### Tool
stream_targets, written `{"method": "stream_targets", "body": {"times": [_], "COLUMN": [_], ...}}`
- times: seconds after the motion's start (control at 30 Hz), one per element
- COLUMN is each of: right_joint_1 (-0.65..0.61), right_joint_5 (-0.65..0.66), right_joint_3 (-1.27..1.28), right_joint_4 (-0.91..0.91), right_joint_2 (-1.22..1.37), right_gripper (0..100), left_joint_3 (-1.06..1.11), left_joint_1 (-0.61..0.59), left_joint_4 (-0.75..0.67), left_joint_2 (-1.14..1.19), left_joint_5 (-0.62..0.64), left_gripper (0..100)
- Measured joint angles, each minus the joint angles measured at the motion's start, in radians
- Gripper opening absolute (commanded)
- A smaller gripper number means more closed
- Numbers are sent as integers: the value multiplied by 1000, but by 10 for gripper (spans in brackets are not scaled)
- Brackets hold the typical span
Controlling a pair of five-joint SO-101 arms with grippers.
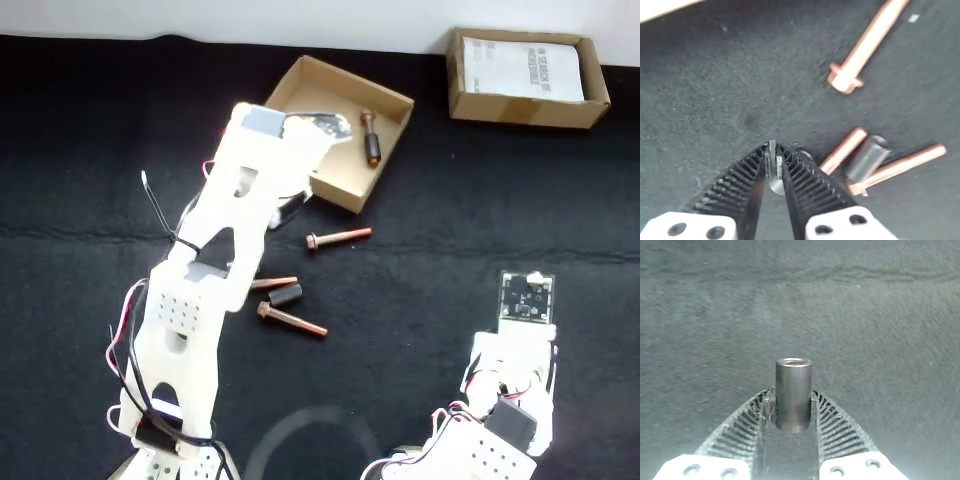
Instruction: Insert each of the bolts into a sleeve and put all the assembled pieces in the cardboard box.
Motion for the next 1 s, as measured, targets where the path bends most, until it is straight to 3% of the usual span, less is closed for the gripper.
{"method": "stream_targets", "body": {"times": [0.13, 0.33, 0.43, 0.53, 0.67, 0.77, 0.93, 1.0], "right_joint_1": [-17, -40, -41, -41, -41, -41, -41, -41], "right_joint_5": [0, 0, 0, 0, 0, 0, 0, 0], "right_joint_3": [0, 0, 0, 0, 0, 0, 0, 0], "right_joint_4": [0, 0, 0, 0, 0, 0, 11, 11], "right_joint_2": [0, 0, 0, 0, 0, 0, 0, 0], "right_gripper": [8, 8, 8, 8, 8, 8, 8, 8], "left_joint_3": [0, 0, -5, -8, -8, -8, -8, -8], "left_joint_1": [114, 281, 311, 310, 281, 255, 253, 255], "left_joint_4": [0, 0, 0, -44, -126, -164, -183, -184], "left_joint_2": [-68, -91, -74, -11, 77, 92, 95, 95], "left_joint_5": [330, 1002, 1318, 1533, 1683, 1708, 1714, 1715], "left_gripper": [10, 10, 10, 13, 14, 56, 210, 220]}}
